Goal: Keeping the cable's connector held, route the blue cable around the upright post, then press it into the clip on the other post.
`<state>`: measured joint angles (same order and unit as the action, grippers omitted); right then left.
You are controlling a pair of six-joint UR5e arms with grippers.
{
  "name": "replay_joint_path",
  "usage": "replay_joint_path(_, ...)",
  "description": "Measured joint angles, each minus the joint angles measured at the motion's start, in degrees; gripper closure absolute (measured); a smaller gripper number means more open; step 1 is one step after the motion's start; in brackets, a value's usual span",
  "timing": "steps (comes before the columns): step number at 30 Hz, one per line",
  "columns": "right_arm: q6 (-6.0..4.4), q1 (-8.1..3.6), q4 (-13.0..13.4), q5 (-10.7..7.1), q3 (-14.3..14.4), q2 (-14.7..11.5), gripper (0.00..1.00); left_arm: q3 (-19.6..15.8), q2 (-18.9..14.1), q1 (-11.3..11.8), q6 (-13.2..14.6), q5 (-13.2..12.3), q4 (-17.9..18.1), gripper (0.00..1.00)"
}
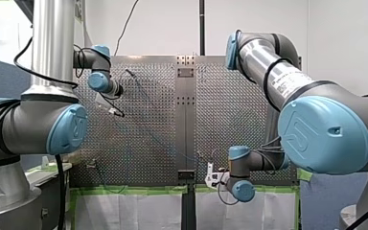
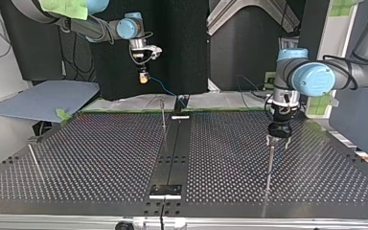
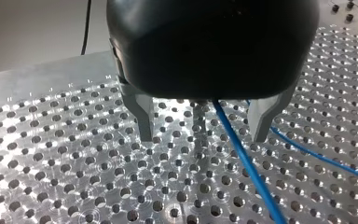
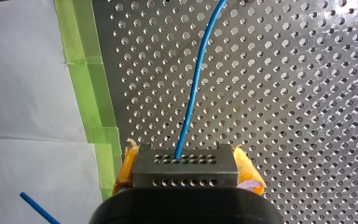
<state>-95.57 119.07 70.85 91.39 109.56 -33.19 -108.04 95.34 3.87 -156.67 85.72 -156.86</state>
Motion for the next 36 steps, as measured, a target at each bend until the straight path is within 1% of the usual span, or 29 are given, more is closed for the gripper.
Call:
replay_joint_path(6,-0.02,0.01,0.03,-0.06,-0.01,0.01,1.0,-1.19,-1.61,0.3,0.7,0.41,-0.03,0.0)
replay_joint_path(13,-0.07,0.0,0.08,-0.06,0.0,0.01,1.0,-2.02,-3.28,0.19,0.99,-0.08,-0.07,0.0)
replay_joint_path(24,-0.15,-0.12,0.13,-0.22,0.0,0.0,1.0,-5.39,-8.7,-0.41,1.57,-0.8,-0.92,0.0)
replay_joint_path(27,-0.19,-0.18,0.1,-0.4,0.0,0.0,1.0,-6.19,-10.33,-0.52,2.65,-0.7,-1.87,0.0)
replay_joint_path(32,-0.3,-0.3,0.14,-0.49,-0.01,0.0,1.0,-6.51,-12.87,-0.32,4.99,-0.23,-4.12,0.0)
replay_joint_path(36,-0.53,-0.4,0.22,-0.6,-0.01,0.0,1.0,-6.53,-14.85,0.03,6.95,-0.68,-5.73,0.0)
